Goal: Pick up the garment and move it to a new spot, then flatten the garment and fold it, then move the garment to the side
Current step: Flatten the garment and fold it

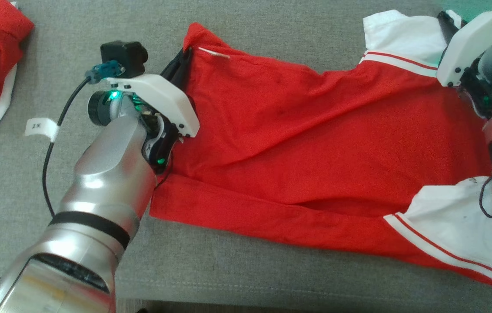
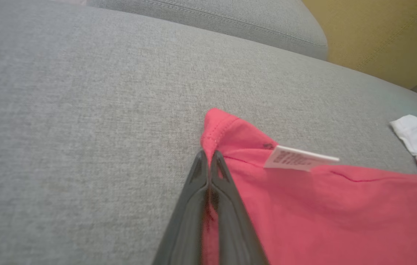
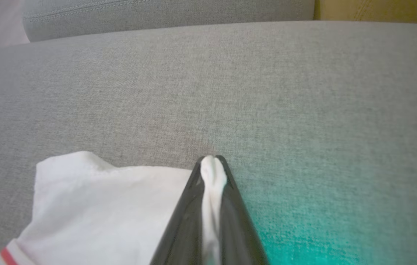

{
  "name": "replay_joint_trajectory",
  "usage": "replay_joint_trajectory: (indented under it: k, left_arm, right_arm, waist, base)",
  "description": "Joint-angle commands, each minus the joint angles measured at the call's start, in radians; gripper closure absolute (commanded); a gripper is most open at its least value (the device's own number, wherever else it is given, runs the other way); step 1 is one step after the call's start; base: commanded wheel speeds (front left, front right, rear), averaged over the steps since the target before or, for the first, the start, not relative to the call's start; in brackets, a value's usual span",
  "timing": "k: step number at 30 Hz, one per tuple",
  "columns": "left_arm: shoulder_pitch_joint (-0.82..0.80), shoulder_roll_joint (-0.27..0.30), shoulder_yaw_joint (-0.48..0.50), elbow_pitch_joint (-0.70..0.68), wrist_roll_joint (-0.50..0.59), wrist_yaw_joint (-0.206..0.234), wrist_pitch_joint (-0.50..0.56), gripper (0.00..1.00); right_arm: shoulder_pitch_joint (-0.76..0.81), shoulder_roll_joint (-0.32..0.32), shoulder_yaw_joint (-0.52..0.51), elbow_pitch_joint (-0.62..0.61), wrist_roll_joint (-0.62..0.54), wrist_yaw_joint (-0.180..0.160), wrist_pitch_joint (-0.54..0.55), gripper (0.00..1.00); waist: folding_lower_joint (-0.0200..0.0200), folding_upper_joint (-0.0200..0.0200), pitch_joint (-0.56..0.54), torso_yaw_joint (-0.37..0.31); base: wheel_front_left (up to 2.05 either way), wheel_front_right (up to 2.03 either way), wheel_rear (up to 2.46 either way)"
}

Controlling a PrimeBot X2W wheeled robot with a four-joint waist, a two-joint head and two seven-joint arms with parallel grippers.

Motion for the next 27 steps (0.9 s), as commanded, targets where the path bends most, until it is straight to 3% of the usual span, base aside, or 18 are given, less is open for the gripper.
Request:
replay_joint_trajectory:
  k: [1,8,16,27]
  left_arm:
    - [-0.038,0.027,0.018,-0.004,-0.008,0.001,-0.011,1.00]
    - [-0.044,0.045,0.029,0.010,-0.008,0.000,-0.035,1.00]
    - [0.003,0.111,0.064,-0.074,-0.012,0.004,-0.044,1.00]
    - [0.234,0.167,0.157,-0.327,-0.209,-0.005,0.009,1.00]
  right_arm:
    - [0.033,-0.004,0.023,-0.018,0.020,0.008,0.006,1.00]
    - [0.067,-0.042,0.048,-0.175,0.111,0.008,-0.148,1.00]
    - [0.190,-0.096,0.037,-0.389,0.182,0.008,-0.205,1.00]
    - [0.482,-0.078,-0.035,-0.683,0.284,0.008,-0.192,1.00]
  waist:
    - [-0.0001,0.0000,-0.007,-0.004]
    - [-0.0001,0.0000,-0.041,-0.021]
    - [-0.0001,0.0000,-0.076,-0.046]
    - [-0.0001,0.0000,-0.113,-0.077]
  base:
    - [0.00,0.00,0.00]
    - [0.00,0.00,0.00]
    - [0.00,0.00,0.00]
    - [0.00,0.00,0.00]
